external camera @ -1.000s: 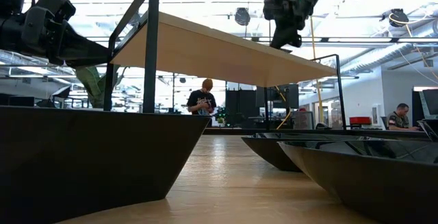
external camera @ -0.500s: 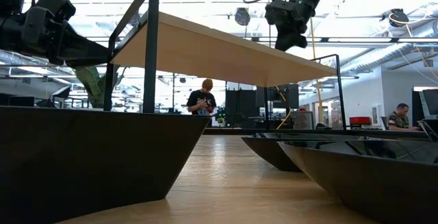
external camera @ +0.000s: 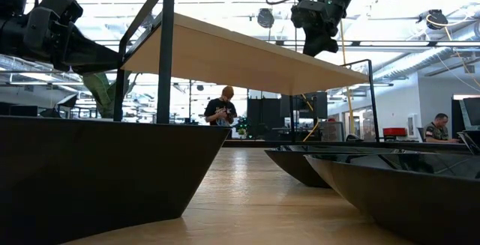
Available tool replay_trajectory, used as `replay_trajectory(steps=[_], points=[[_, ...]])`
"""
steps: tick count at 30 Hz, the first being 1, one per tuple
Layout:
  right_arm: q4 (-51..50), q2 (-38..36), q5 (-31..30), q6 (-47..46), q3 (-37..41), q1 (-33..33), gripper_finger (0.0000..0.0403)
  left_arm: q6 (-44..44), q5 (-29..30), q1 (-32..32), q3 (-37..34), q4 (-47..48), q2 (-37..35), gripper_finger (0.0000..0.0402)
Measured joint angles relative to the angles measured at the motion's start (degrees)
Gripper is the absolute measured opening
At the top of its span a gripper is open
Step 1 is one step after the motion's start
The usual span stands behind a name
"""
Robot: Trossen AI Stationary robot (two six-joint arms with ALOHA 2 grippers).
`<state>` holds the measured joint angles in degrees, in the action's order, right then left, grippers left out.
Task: Pick & Place Mini shaped plates
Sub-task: Stack the leaf shaped plate on top of the other leaf shaped plate on the shelf, then stack the leaf shaped plate on top of the other leaf shaped plates on the shelf
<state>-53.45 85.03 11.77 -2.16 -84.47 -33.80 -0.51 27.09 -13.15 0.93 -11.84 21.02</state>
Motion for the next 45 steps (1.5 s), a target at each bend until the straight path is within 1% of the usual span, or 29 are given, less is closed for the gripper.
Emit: replay_trajectory(steps=[4, 8, 15, 20, 24, 27, 29, 31, 36, 40, 45], points=[[0.0, 0.0, 0.0, 0.0, 0.0, 0.0, 0.0002, 0.0, 0.0, 0.0, 0.0, 0.0, 0.0, 0.0209], [0.0, 0.0, -0.4, 0.0, 0.0, 0.0, 0.0023, 0.0, 0.0, 0.0, 0.0, 0.0, 0.0, 0.0209], [0.5, -0.1, -8.7, 1.4, 0.0, 0.2, 0.0078, 0.0, 0.0, 0.0, 0.0, 0.0, 0.0, 0.0209], [2.8, -1.8, -10.1, 1.8, 0.1, 0.4, 0.0104, 0.0, 0.0, 0.0, 0.0, 0.1, 0.0, 0.0209], [4.2, -4.2, -10.1, 3.4, 0.1, 2.5, 0.0109, 0.0, 0.0, 0.0, 0.0, 0.1, 0.0, 0.0209], [5.9, -6.8, -9.8, 3.5, 0.1, 5.5, 0.0105, 0.0, 0.0, 0.0, 0.0, 0.0, 0.0, 0.0209], [5.7, -8.4, -8.3, 3.5, 0.1, 8.2, 0.0101, -0.3, 0.0, 0.0, 0.0, 0.0, 0.0, 0.0209], [6.2, -9.6, -6.9, 3.3, 0.1, 11.6, 0.0098, -0.7, 0.0, 0.0, 0.0, 0.0, 0.0, 0.0209], [6.2, -11.1, -7.0, 3.0, 0.3, 21.5, 0.0094, -1.5, 0.0, 0.0, 0.0, 0.1, 0.0, 0.0209], [9.6, -11.3, -7.0, 2.9, 3.4, 29.2, 0.0094, -1.6, 0.0, 0.0, 0.0, 0.1, 0.0, 0.0209], [14.7, -11.3, -7.2, 2.8, 8.2, 36.9, 0.0093, -1.5, 0.0, 0.0, 0.0, 0.1, 0.0, 0.0209]])
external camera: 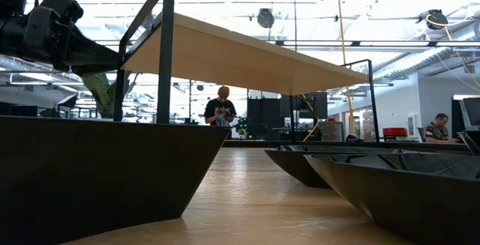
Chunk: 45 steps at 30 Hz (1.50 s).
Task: Pick & Place Mini shaped plates
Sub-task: Stack the leaf shaped plate on top of the other leaf shaped plates on the shelf
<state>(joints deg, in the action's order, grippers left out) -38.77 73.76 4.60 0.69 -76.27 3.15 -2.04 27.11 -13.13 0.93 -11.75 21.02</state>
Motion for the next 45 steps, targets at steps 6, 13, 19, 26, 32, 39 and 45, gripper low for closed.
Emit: replay_trajectory(steps=[6, 13, 19, 26, 32, 39, 45], points=[[6.1, 0.0, 0.0, -3.3, 5.7, 7.7, 0.0093, 0.0, 0.0, 0.0, 0.0, -0.1, 0.0, 0.0209], [8.6, 0.0, 0.0, -11.0, 12.7, 14.4, 0.0093, -0.1, 0.0, 0.0, 0.0, -0.2, 0.0, 0.0209], [3.1, -0.1, 4.3, -23.7, 16.6, 20.1, 0.0093, 0.0, 0.0, 0.0, 0.0, -0.1, 0.0, 0.0209], [6.8, 0.0, 4.2, -35.7, 20.3, 26.1, 0.0093, 0.2, 0.0, 0.0, 0.0, -0.1, 0.0, 0.0209], [7.5, 0.2, 1.8, -41.4, 22.6, 30.5, 0.0093, 0.1, 0.0, 0.0, 0.0, 0.0, 0.0, 0.0209], [7.2, 0.3, -6.4, -50.3, 24.3, 37.4, 0.0093, 1.5, 1.6, 0.0, 0.0, -0.3, 0.0, 0.0209], [7.6, 0.3, -12.0, -54.1, 25.5, 44.0, 0.0093, 1.6, 1.6, 0.0, -0.1, -1.0, 0.0, 0.0209]])
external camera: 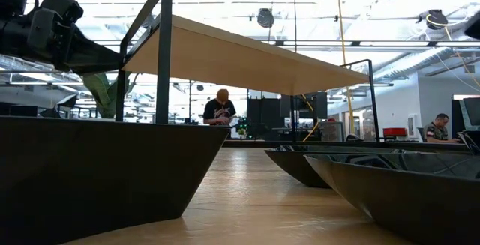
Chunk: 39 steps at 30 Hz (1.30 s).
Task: Pick & Place Mini shaped plates
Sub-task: Stack the leaf shaped plate on top of the other leaf shaped plates on the shelf
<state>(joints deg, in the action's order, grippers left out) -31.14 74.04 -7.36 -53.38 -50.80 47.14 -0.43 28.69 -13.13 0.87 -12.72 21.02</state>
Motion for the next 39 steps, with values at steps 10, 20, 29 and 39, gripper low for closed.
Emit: replay_trajectory(steps=[10, 20, 29, 39], points=[[7.7, 3.5, -3.6, 0.9, 3.8, 3.6, 0.0093, 0.1, -0.1, 0.0, 0.0, -0.6, 0.0, 0.0209], [-2.6, 13.0, -1.4, 8.2, -4.6, 5.0, 0.0093, -0.1, -0.2, 0.0, 0.0, -0.7, 0.0, 0.0209], [-18.5, 22.1, -3.0, 8.6, -19.2, 6.1, 0.0093, -0.1, -0.2, 0.0, 0.0, -0.8, 0.0, 0.0209], [-15.9, 23.5, -2.9, 8.5, -17.4, 6.1, 0.0093, -0.1, -0.2, 0.0, 0.0, -0.8, 0.0, 0.0209]])
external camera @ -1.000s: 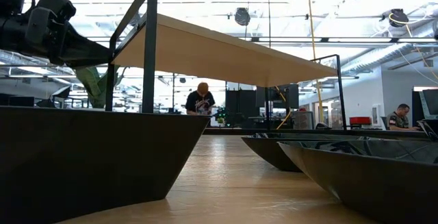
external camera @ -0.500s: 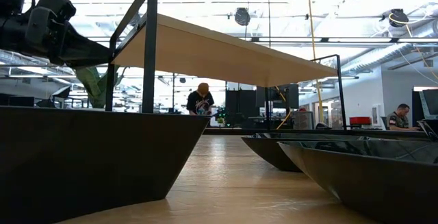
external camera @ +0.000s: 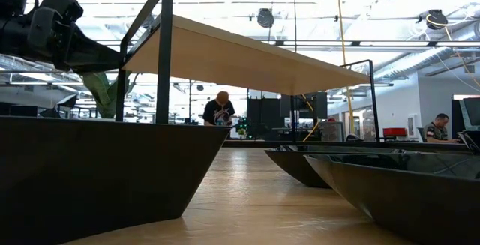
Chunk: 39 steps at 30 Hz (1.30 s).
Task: Pick & Place Mini shaped plates
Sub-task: Stack the leaf shaped plate on top of the other leaf shaped plates on the shelf
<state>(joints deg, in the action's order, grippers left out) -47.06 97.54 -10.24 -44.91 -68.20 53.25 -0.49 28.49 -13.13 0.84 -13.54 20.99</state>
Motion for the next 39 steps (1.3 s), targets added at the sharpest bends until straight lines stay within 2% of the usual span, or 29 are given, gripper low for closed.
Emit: replay_trajectory(steps=[14, 39], points=[[5.8, 0.0, -0.2, 0.2, 5.6, -0.2, 0.0093, 0.0, 0.0, 0.0, 0.1, 0.0, 0.0, 0.0209], [9.9, 0.0, -0.5, -0.3, 5.6, -0.7, 0.0093, 0.0, 0.0, 0.0, 0.1, 0.0, 0.0, 0.0209]])
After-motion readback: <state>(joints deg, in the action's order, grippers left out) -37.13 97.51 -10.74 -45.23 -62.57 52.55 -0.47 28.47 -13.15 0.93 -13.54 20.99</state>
